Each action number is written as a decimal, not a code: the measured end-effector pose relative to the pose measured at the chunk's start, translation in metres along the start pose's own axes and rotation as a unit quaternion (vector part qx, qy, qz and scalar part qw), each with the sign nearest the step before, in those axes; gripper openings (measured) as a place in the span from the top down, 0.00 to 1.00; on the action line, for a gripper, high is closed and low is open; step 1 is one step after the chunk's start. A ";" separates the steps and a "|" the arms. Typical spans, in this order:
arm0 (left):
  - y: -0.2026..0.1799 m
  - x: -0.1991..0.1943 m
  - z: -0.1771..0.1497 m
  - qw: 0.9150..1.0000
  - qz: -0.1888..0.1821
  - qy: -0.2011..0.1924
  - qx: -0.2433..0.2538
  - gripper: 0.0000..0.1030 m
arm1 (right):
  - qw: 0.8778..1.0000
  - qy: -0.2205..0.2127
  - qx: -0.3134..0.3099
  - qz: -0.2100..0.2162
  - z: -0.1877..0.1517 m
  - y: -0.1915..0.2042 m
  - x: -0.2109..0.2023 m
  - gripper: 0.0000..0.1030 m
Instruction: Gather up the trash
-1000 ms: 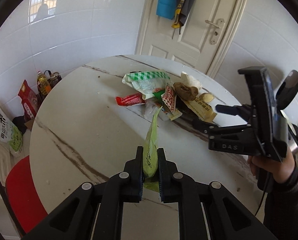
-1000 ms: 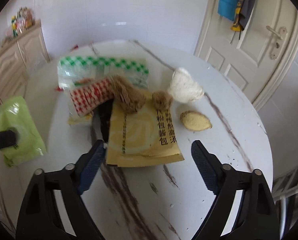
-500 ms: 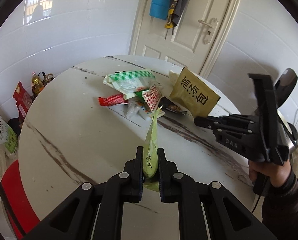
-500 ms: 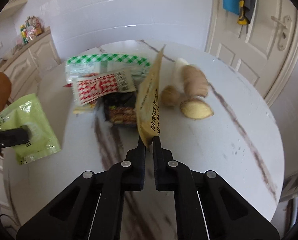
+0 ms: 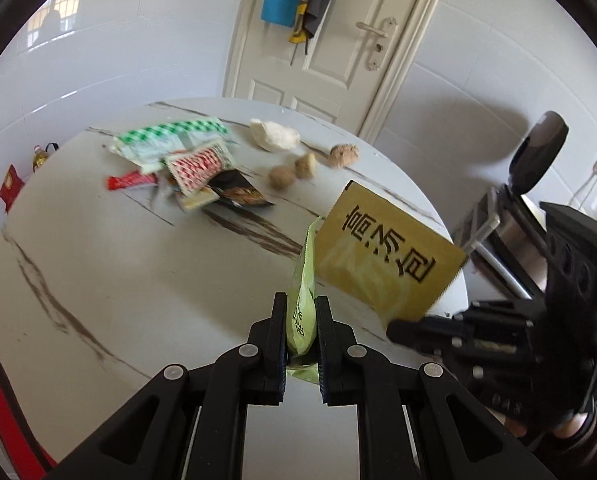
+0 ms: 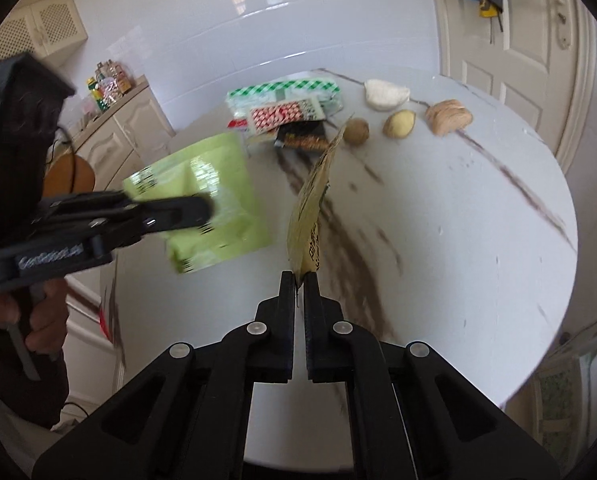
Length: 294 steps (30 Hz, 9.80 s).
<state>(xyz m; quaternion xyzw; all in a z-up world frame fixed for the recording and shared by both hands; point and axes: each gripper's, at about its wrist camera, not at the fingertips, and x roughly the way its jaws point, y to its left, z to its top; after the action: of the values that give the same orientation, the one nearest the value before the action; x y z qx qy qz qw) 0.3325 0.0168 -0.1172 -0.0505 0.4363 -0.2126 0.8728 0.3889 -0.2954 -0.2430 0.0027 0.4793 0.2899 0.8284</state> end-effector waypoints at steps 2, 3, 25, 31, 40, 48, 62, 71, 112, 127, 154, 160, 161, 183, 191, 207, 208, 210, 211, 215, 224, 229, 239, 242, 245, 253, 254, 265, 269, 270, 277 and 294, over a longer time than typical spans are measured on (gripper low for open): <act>-0.004 0.007 0.000 1.000 -0.008 0.009 -0.001 0.92 | 1.000 0.005 -0.005 -0.005 -0.009 0.004 -0.003 0.96; -0.008 0.010 0.000 1.000 -0.008 0.011 0.002 0.92 | 1.000 0.006 -0.010 -0.007 -0.012 0.005 -0.005 0.96; -0.023 0.031 0.009 1.000 0.011 0.019 0.014 0.91 | 0.980 -0.094 0.170 -0.040 -0.003 -0.064 -0.011 0.37; -0.015 0.035 0.012 1.000 0.013 0.020 0.006 0.91 | 0.990 -0.062 0.018 -0.124 0.037 -0.029 0.010 0.19; -0.012 0.030 0.013 1.000 0.012 0.017 0.003 0.92 | 0.988 0.006 -0.053 -0.144 0.047 -0.015 0.048 0.55; -0.041 0.018 0.020 1.000 0.006 -0.002 0.020 0.92 | 0.996 -0.041 -0.018 -0.083 0.027 -0.032 0.012 0.71; -0.184 0.060 0.023 0.990 -0.059 0.017 0.124 0.92 | 0.981 -0.117 0.094 -0.119 -0.050 -0.114 -0.107 0.73; -0.249 0.142 0.014 0.980 -0.058 0.084 0.172 0.92 | 0.970 -0.103 0.176 -0.130 -0.111 -0.185 -0.120 0.73; -0.075 0.037 0.024 0.992 0.114 -0.037 0.033 0.09 | 0.975 -0.150 0.074 -0.144 -0.006 -0.066 -0.130 0.10; 0.034 0.085 0.058 0.991 0.096 -0.001 -0.092 0.26 | 0.990 -0.076 0.007 -0.123 0.064 -0.048 -0.016 0.10; 0.094 0.059 0.046 0.997 0.053 0.040 -0.050 0.74 | 0.996 0.012 -0.090 -0.020 0.107 0.040 0.100 0.12; 0.099 0.031 0.023 0.998 0.039 0.038 -0.037 0.74 | 0.994 0.026 -0.104 0.016 0.097 0.064 0.103 0.17; 0.100 0.028 0.021 0.998 0.036 0.037 -0.038 0.74 | 0.994 0.031 -0.106 0.022 0.095 0.067 0.104 0.18; 0.078 -0.005 -0.009 0.997 0.057 0.024 -0.056 0.76 | 0.998 0.005 -0.057 0.006 0.054 0.056 0.057 0.78; 0.030 -0.001 -0.015 0.999 0.033 0.034 -0.021 0.76 | 0.999 0.000 -0.005 -0.034 0.017 0.024 0.023 0.68; -0.011 0.001 -0.017 0.998 0.044 0.041 -0.011 0.76 | 0.993 -0.017 -0.108 -0.043 0.034 0.031 0.038 0.49; -0.011 -0.001 -0.017 0.998 0.045 0.039 -0.012 0.76 | 0.992 -0.004 -0.114 -0.046 0.035 0.032 0.045 0.55; -0.011 -0.005 -0.016 0.998 0.048 0.036 -0.011 0.76 | 0.993 -0.009 -0.108 -0.037 0.034 0.029 0.048 0.76; -0.011 -0.007 -0.015 0.998 0.048 0.034 -0.010 0.76 | 0.995 -0.014 -0.094 -0.022 0.034 0.025 0.045 0.79; -0.014 -0.011 -0.013 0.999 0.046 0.027 -0.010 0.76 | 0.998 -0.032 -0.055 0.000 0.031 0.009 0.033 0.93; -0.043 -0.014 0.004 1.000 0.025 0.009 0.010 0.76 | 0.996 -0.086 0.020 0.004 0.016 -0.031 -0.011 0.94; -0.082 -0.004 0.011 0.999 0.001 0.009 0.042 0.76 | 0.991 -0.124 0.043 -0.010 -0.002 -0.051 -0.055 0.94; -0.201 0.054 0.021 0.987 -0.064 0.043 0.138 0.76 | 0.975 -0.161 0.128 -0.087 -0.078 -0.118 -0.133 0.94; -0.224 0.083 0.021 0.984 -0.074 0.070 0.148 0.76 | 0.968 -0.160 0.164 -0.099 -0.103 -0.147 -0.145 0.94; -0.235 0.101 0.025 0.982 -0.083 0.084 0.145 0.76 | 0.964 -0.155 0.190 -0.105 -0.123 -0.170 -0.151 0.94; -0.199 0.104 0.053 0.994 0.006 0.035 0.103 0.76 | 0.962 -0.153 0.207 -0.086 -0.139 -0.195 -0.147 0.94; -0.188 0.103 0.056 0.995 0.022 0.032 0.092 0.76 | 0.963 -0.154 0.204 -0.083 -0.136 -0.193 -0.144 0.94; -0.100 0.091 0.060 0.996 0.084 0.031 -0.008 0.73 | 0.976 -0.148 0.152 -0.046 -0.092 -0.154 -0.108 0.94; -0.099 0.094 0.057 0.997 0.070 0.043 0.007 0.52 | 0.977 -0.147 0.146 -0.046 -0.085 -0.146 -0.104 0.94; -0.097 0.097 0.057 0.996 0.075 0.046 0.011 0.52 | 0.977 -0.147 0.148 -0.048 -0.085 -0.145 -0.105 0.94; -0.107 0.119 0.055 0.994 0.078 0.065 0.028 0.82 | 0.975 -0.145 0.157 -0.064 -0.096 -0.149 -0.116 0.94; -0.219 0.115 0.032 0.989 -0.032 0.084 0.118 0.83 | 0.966 -0.138 0.202 -0.085 -0.136 -0.190 -0.129 0.94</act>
<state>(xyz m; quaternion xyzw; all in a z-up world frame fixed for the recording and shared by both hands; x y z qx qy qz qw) 0.3464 -0.2316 -0.1229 0.0569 0.4777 -0.2943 0.8258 0.3235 -0.5532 -0.2679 0.1686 0.4076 0.1124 0.8904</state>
